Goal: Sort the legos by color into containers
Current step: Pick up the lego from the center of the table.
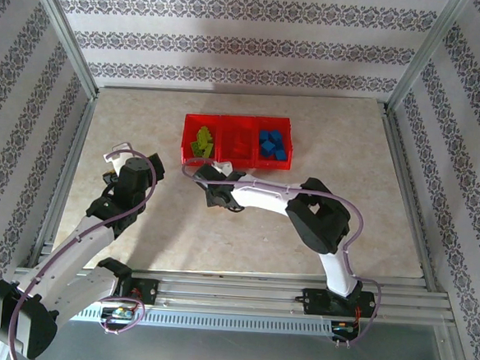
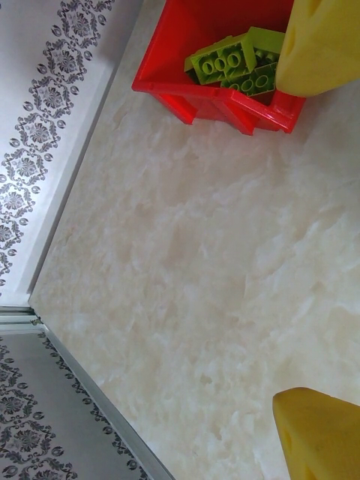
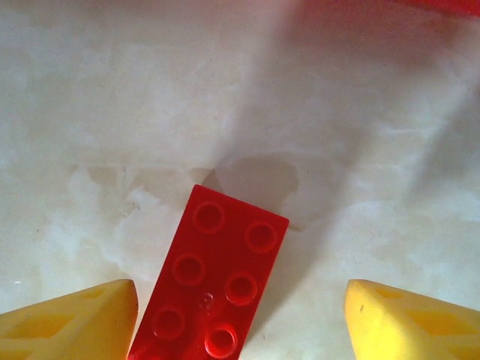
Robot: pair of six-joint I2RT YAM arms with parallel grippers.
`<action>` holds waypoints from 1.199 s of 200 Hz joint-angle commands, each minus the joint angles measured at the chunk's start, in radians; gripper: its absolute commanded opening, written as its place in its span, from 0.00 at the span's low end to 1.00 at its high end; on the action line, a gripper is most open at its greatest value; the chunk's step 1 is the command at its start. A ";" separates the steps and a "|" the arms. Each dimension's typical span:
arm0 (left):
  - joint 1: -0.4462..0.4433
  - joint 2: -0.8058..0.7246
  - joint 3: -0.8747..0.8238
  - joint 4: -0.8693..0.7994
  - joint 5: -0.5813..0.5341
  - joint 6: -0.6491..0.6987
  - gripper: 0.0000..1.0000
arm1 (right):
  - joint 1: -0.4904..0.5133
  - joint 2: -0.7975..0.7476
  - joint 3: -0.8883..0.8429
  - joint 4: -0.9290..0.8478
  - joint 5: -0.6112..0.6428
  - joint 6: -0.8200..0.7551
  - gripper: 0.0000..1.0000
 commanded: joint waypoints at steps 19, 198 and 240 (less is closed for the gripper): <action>0.019 -0.003 0.006 -0.008 -0.020 -0.010 1.00 | -0.022 -0.054 -0.045 0.025 -0.052 0.028 0.67; 0.025 0.035 0.021 -0.030 0.007 -0.017 1.00 | -0.064 -0.100 -0.064 0.069 -0.141 -0.098 0.23; 0.028 0.040 0.016 -0.020 0.020 -0.028 1.00 | -0.128 -0.200 -0.034 0.073 -0.110 -0.208 0.21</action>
